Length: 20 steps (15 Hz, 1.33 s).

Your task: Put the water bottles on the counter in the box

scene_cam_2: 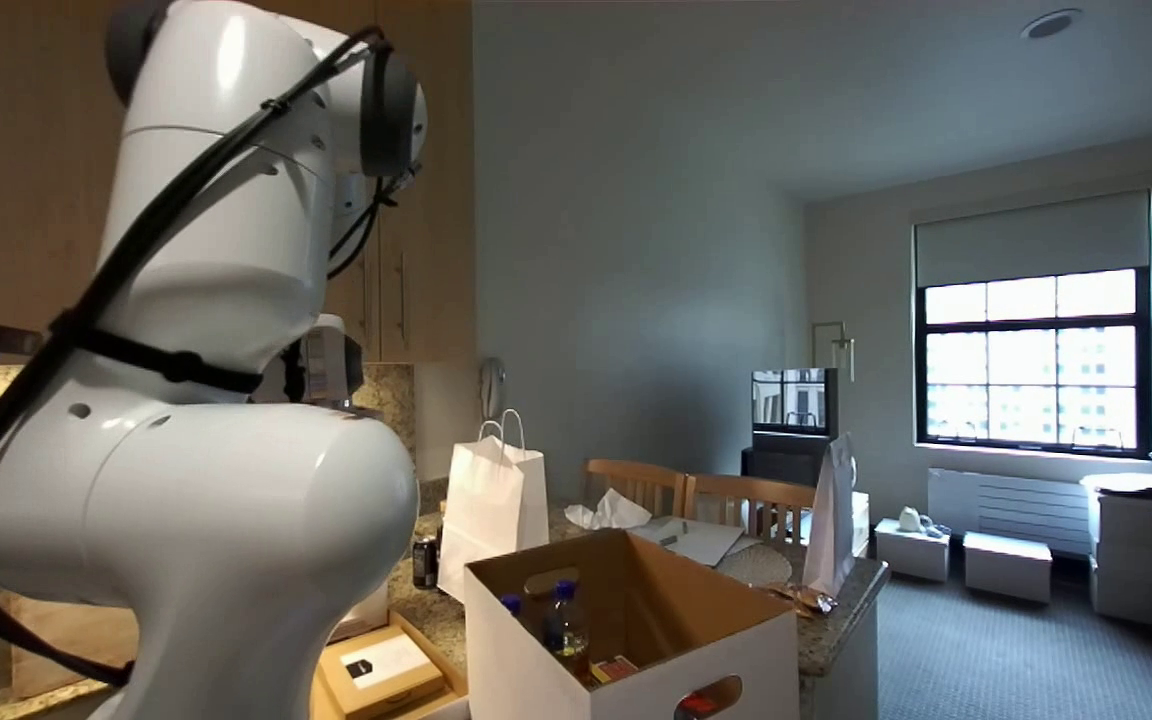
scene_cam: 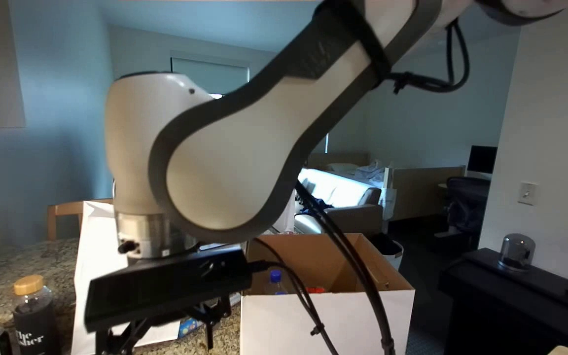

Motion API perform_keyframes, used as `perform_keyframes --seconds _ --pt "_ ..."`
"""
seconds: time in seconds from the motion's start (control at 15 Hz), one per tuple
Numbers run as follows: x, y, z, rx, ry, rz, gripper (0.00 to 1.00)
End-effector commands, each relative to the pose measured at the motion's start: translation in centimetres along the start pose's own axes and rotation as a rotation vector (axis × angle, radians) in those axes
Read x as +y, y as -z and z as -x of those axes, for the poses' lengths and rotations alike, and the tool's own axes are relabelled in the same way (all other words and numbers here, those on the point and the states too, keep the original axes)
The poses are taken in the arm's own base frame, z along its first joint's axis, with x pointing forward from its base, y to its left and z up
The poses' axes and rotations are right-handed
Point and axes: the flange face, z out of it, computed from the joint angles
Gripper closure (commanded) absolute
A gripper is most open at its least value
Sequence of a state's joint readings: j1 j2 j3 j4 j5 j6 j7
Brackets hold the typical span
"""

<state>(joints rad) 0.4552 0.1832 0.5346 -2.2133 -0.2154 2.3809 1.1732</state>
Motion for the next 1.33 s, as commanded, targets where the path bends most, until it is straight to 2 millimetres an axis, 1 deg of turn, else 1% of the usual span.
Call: perform_keyframes --seconds 0.0,0.13,0.2,0.33,0.53,0.67,0.93,1.27 --pt "-3.8 -4.6 0.6 -0.057 0.127 -0.004 0.00" --pt "-4.8 -7.3 0.8 -0.102 0.149 0.023 0.00" --pt "-4.5 -8.1 -1.4 -0.130 0.152 0.037 0.00" --pt "-4.4 -10.1 -2.5 -0.195 0.161 0.053 0.00" --pt "-3.7 -12.3 -4.7 -0.264 0.182 0.072 0.00" --pt "-3.7 -13.4 -5.7 -0.314 0.200 0.070 0.00" --pt "-4.3 -14.2 -5.9 -0.388 0.239 0.075 0.00" --pt "-5.1 -13.9 -4.6 -0.451 0.227 0.078 0.00"
